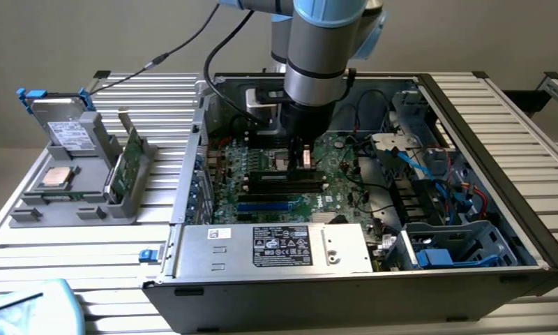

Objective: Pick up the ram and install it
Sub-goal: 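Insert the ram into the slot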

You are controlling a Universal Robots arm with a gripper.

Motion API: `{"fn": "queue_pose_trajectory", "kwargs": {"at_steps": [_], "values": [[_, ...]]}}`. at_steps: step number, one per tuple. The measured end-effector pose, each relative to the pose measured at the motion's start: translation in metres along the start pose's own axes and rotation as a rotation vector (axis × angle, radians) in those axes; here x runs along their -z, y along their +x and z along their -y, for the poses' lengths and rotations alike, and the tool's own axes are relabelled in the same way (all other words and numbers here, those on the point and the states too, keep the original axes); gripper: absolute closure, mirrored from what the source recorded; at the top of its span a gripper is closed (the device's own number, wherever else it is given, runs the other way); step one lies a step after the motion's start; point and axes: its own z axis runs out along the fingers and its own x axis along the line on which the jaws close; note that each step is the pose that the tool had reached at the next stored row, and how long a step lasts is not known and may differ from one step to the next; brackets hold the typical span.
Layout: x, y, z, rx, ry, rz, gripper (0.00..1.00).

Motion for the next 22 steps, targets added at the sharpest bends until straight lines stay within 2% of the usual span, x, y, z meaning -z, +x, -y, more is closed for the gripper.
{"fn": "queue_pose_trajectory", "kwargs": {"at_steps": [2,4,6,10,14,22], "values": [[-0.0005,0.0000,0.0000,0.000,0.0003,-0.0002,0.86],[-0.0018,-0.0001,0.0000,-0.001,-0.0001,-0.0053,0.86],[-0.0023,-0.0001,0.0001,-0.001,-0.0004,-0.0078,0.86],[-0.0032,-0.0002,0.0002,-0.001,-0.0001,-0.0086,0.86],[-0.0045,-0.0001,0.0002,-0.001,-0.0008,-0.0158,0.86],[-0.0059,-0.0001,0.0002,-0.001,-0.0009,-0.0201,0.86]]}}
